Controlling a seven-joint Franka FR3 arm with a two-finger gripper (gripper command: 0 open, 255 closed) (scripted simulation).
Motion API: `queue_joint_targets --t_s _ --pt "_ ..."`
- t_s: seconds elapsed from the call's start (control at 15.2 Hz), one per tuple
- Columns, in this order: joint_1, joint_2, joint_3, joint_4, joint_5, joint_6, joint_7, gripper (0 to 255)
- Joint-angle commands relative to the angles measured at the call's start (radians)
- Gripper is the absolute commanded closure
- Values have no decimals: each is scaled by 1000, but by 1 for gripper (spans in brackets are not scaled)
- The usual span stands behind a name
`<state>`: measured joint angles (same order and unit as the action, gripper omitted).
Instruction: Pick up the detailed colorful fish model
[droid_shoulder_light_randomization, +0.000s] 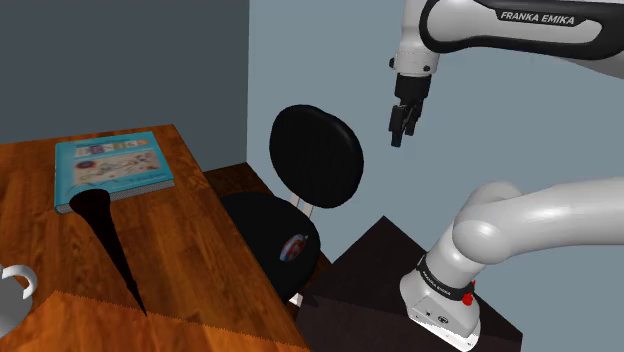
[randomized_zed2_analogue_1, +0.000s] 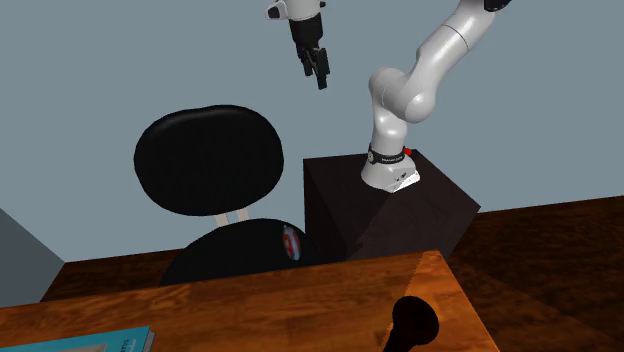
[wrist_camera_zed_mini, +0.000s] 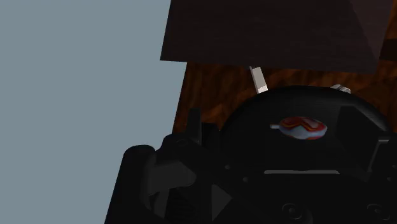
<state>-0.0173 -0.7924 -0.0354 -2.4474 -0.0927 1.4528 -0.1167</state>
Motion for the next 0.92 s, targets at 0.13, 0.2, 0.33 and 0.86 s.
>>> queue_joint_targets --t_s 0.13,0.2,0.33,0.86 --pt "23 18 -11 -52 -10 80 -50 0" --pt "35 29 -16 -76 -14 120 -75 0" --pt "58 56 -27 -121 -23 203 -124 0" --pt "156 230 -69 -253 -54 554 -309 0"
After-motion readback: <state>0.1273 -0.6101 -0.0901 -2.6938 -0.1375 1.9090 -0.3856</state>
